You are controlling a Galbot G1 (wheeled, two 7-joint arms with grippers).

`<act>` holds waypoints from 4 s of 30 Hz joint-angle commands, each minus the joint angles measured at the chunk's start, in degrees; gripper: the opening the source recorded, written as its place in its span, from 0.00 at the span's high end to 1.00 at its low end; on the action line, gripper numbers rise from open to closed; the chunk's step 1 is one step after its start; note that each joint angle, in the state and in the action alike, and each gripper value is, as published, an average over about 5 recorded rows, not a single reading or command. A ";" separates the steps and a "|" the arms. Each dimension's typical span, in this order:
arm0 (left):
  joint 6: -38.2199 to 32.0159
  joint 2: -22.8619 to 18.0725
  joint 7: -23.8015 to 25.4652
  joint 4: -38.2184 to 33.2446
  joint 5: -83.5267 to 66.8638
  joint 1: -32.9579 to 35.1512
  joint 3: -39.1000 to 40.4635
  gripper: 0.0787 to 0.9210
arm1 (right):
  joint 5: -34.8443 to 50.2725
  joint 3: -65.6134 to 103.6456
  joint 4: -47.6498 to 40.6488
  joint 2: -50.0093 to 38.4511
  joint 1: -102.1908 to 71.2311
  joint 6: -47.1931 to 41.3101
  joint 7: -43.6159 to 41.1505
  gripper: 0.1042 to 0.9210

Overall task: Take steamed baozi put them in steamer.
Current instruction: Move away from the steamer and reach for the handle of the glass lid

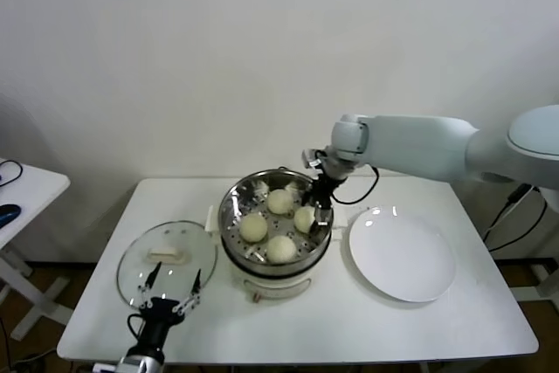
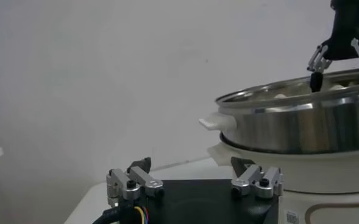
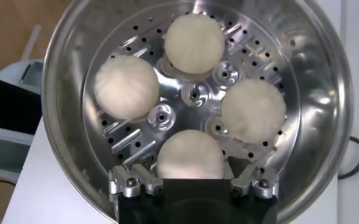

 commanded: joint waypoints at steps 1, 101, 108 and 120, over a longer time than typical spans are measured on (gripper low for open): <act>0.02 0.12 -0.05 -0.12 -0.10 -0.04 -0.19 0.12 | 0.72 2.33 2.55 -2.49 2.67 0.21 -0.80 0.12; -0.55 3.14 -7.37 26.79 81.80 -26.66 -6.71 0.12 | -27.38 139.46 37.28 -10.37 -119.65 23.93 38.61 0.12; -0.42 3.00 -8.24 28.95 81.95 -28.31 -6.10 0.12 | -28.05 139.52 36.72 -9.62 -119.72 24.15 37.81 0.12; 0.33 2.64 -10.07 32.00 81.16 -29.76 -5.90 0.12 | -28.98 138.93 35.85 -9.03 -118.82 24.25 36.98 0.12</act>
